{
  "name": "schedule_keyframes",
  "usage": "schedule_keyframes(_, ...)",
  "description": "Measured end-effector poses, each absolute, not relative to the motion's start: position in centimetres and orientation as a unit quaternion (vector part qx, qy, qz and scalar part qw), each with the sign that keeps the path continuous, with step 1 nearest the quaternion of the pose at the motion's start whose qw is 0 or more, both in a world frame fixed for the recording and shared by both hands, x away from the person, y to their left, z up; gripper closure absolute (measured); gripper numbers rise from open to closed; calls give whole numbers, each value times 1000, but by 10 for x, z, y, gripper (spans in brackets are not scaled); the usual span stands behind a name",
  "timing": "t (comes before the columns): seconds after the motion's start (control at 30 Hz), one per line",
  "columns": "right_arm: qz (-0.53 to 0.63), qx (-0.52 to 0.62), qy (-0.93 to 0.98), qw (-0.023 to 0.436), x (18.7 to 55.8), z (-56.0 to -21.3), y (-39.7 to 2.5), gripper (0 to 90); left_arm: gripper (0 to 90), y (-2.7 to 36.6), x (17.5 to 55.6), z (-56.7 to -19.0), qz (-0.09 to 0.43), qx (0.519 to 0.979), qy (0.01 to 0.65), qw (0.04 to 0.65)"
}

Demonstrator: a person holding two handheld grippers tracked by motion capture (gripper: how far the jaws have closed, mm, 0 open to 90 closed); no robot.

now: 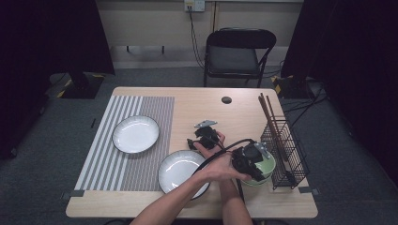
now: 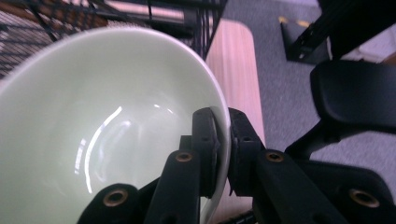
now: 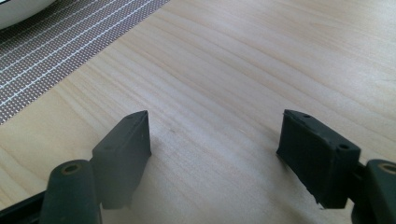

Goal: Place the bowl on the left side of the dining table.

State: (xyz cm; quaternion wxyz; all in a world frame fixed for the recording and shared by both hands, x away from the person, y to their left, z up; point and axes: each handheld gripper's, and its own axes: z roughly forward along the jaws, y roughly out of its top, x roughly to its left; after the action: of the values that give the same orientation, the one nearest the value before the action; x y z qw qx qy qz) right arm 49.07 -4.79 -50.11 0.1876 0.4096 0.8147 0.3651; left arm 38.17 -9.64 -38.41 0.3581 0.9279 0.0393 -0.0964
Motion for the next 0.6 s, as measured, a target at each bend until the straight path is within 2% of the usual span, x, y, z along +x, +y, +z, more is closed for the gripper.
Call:
schedule_keyframes(0.27,365,410,814,187,491,-501,-48,244,839,-93,394,-379,-139,916,62,371)
schedule_keyframes(0.6,365,411,814,187,490,-501,-48,244,838,-93,393,-380,-146,913,72,373)
